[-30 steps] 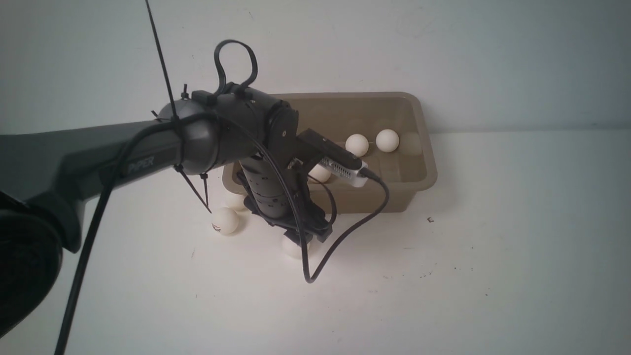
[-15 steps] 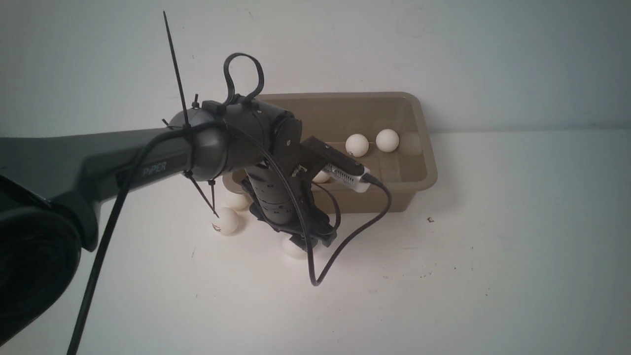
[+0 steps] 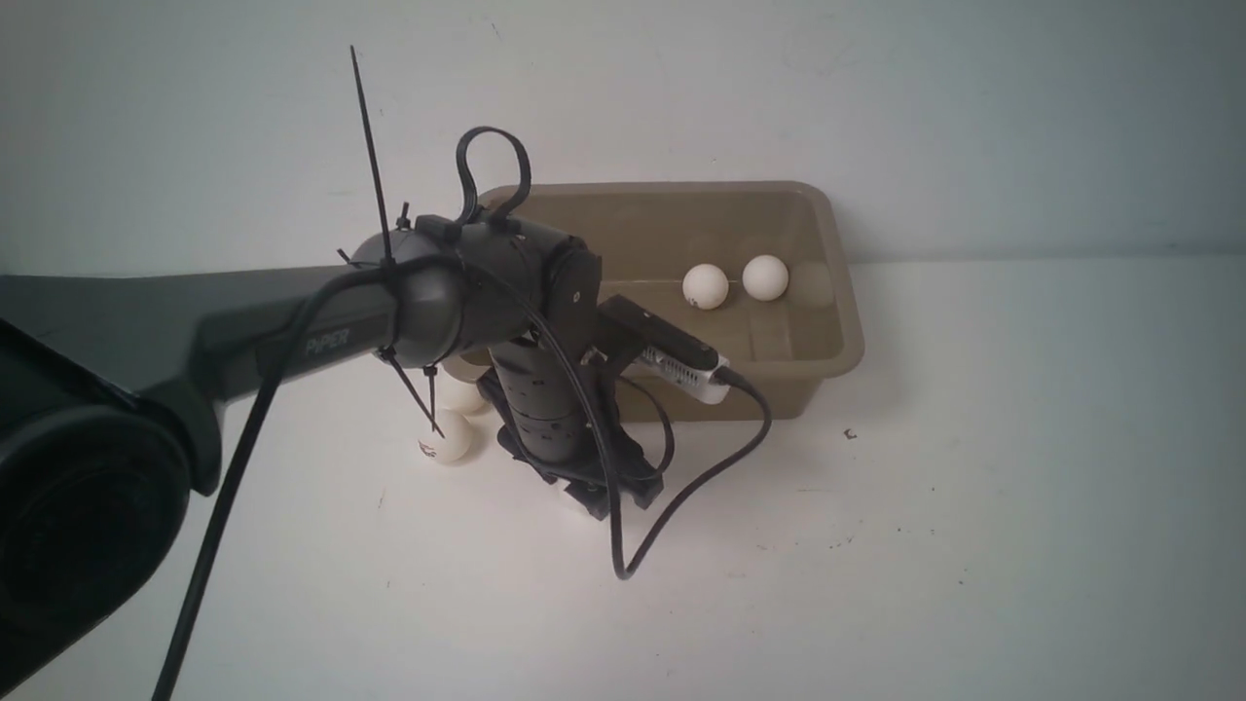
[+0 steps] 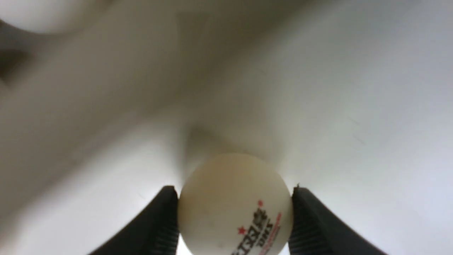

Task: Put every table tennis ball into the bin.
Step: Use the left arm to clamp the table tennis ball closest to it, then use the left arm to put the table tennis ball into the box

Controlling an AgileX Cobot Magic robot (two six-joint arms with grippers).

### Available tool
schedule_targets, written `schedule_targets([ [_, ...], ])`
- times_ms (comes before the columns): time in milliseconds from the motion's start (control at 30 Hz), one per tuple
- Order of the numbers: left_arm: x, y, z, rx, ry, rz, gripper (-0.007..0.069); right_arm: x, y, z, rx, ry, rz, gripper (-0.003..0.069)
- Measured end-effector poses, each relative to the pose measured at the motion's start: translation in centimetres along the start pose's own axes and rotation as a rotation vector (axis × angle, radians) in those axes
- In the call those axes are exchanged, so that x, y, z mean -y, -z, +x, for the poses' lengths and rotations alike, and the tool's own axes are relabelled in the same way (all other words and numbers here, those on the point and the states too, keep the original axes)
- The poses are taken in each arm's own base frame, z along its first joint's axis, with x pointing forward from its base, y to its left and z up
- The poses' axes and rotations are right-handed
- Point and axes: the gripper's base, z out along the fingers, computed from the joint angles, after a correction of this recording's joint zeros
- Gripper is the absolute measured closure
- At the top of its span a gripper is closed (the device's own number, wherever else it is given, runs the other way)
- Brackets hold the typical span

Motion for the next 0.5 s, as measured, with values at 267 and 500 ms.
schedule_targets([
  [267, 4.7, 8.4, -0.9, 0.219, -0.142, 0.023, 0.0272, 0.0, 0.0, 0.0, 0.001, 0.0, -0.001, 0.0676],
  [500, 0.8, 14.1, -3.5, 0.51, -0.095, -0.134, 0.0272, -0.1, 0.0, 0.0, 0.004, -0.005, -0.006, 0.0676],
])
